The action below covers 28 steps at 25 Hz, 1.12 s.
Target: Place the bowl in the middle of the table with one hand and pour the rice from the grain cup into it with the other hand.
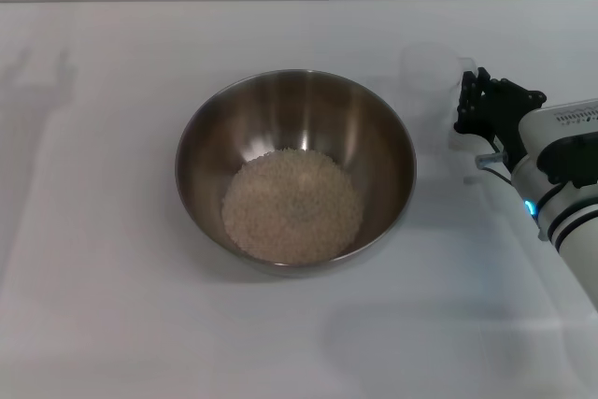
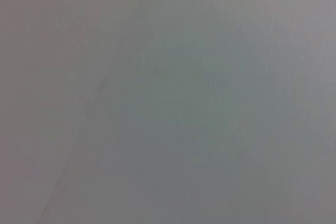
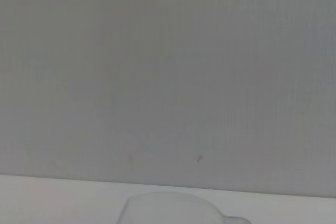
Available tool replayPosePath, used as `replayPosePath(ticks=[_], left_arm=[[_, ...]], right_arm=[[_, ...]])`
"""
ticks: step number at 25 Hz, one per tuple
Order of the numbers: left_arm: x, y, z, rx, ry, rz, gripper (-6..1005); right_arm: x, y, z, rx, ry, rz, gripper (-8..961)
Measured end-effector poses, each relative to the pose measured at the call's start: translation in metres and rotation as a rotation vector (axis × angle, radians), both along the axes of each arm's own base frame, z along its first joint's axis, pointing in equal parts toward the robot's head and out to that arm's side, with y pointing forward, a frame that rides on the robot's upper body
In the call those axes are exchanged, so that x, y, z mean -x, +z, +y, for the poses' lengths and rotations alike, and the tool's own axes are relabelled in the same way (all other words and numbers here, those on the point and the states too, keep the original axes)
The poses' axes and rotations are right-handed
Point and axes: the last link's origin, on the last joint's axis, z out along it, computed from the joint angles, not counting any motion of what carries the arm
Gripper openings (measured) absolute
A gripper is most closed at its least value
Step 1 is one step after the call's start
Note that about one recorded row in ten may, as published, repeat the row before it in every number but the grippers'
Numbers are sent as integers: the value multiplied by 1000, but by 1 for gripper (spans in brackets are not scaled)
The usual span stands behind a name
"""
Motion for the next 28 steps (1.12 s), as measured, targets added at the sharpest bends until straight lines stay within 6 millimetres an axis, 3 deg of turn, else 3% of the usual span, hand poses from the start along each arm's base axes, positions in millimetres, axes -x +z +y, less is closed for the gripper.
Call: replayPosePath(ticks=[14, 19, 22, 23, 26, 28], left_arm=[[0, 2, -3, -8, -4, -2, 542], [8, 1, -10, -4, 22, -1, 542], [10, 0, -12, -4, 30, 0, 542], [12, 0, -14, -4, 38, 1, 542], [23, -3, -22, -8, 84, 5, 542], [27, -7, -24, -7, 112, 27, 542]], right_arm=[[-4, -2, -19, -14, 35, -6, 116], [-7, 0, -37, -49, 53, 9, 150], [-4, 9, -52, -122, 120, 16, 168], [2, 20, -59, -205, 175, 25, 170], [9, 32, -57, -282, 227, 32, 178], [17, 48, -40, -340, 299, 35, 182]])
